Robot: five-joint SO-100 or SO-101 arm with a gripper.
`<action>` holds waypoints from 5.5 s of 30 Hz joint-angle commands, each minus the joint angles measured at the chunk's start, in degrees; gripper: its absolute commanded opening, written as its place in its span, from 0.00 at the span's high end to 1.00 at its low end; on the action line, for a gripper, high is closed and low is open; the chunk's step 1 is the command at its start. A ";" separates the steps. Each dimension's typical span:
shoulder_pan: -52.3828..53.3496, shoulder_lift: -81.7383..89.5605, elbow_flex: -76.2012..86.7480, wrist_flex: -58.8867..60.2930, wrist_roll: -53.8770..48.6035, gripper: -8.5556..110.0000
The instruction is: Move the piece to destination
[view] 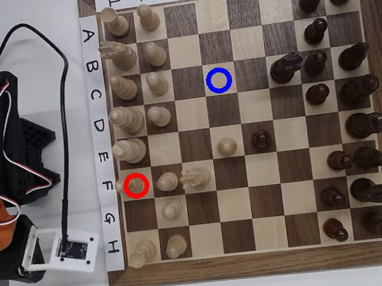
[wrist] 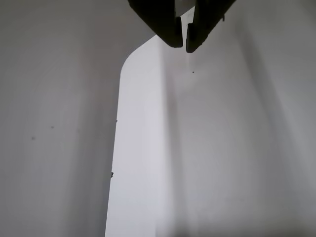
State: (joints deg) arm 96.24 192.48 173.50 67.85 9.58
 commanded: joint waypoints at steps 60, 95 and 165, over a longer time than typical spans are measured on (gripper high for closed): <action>-64.34 -53.35 -76.03 29.09 75.94 0.84; -70.14 -56.69 -58.80 29.09 77.70 0.80; -70.58 -61.61 -43.95 15.12 74.88 0.79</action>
State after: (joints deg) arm 25.40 130.87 129.46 83.32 84.99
